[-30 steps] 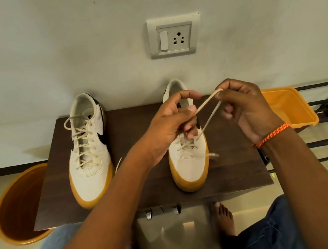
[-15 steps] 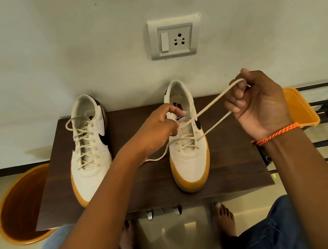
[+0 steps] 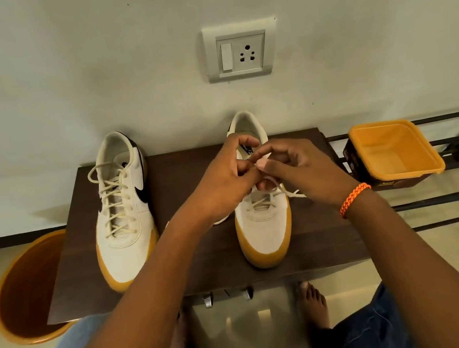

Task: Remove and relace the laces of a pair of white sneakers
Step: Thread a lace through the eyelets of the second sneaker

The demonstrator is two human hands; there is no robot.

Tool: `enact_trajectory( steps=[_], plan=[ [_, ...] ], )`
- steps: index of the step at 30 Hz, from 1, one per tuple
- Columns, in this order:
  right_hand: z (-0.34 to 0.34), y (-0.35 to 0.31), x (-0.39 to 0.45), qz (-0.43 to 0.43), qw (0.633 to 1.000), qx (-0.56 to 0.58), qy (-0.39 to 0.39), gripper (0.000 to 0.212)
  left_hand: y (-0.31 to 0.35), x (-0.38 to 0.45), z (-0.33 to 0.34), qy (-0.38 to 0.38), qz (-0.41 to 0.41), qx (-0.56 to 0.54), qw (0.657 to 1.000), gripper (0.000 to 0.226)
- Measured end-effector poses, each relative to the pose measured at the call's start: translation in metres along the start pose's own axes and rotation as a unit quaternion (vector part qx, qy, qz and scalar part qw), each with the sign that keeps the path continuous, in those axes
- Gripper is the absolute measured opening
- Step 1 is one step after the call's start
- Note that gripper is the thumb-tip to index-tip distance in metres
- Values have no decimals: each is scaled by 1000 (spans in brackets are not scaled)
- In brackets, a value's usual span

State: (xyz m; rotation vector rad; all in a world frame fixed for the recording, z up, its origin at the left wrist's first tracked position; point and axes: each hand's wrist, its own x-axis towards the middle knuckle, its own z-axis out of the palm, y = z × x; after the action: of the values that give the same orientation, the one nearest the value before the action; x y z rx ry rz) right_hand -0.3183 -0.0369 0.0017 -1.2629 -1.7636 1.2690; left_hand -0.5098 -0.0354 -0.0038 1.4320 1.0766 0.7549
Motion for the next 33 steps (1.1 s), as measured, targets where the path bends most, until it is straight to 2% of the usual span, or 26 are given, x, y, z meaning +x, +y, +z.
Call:
enact_trajectory(
  steps=[4,8,14,19,21,27,30,33],
  plan=[
    [-10,-1,0,9,1000,17,-3,14,-1,1,-1,18,-1,42,999,30],
    [-26,6,-5,5,998,-55,23,7,-3,1,-5,47,-8,78,996,17],
    [-13,7,-3,9,999,-52,-8,13,-7,3,5,55,24,104,993,28],
    [-18,9,-1,-4,997,-66,37,3,-12,7,-1,87,27,131,987,25],
    [-20,9,-3,1,999,-45,29,4,-12,7,-3,98,27,128,987,27],
    [-14,8,-1,-11,996,-83,17,6,-9,5,8,77,29,114,990,30],
    [-26,13,-4,16,995,-97,18,2,-8,5,3,95,29,105,989,26],
    [-39,19,-10,66,989,-134,-3,8,-9,7,-1,120,22,123,985,16]
  ],
)
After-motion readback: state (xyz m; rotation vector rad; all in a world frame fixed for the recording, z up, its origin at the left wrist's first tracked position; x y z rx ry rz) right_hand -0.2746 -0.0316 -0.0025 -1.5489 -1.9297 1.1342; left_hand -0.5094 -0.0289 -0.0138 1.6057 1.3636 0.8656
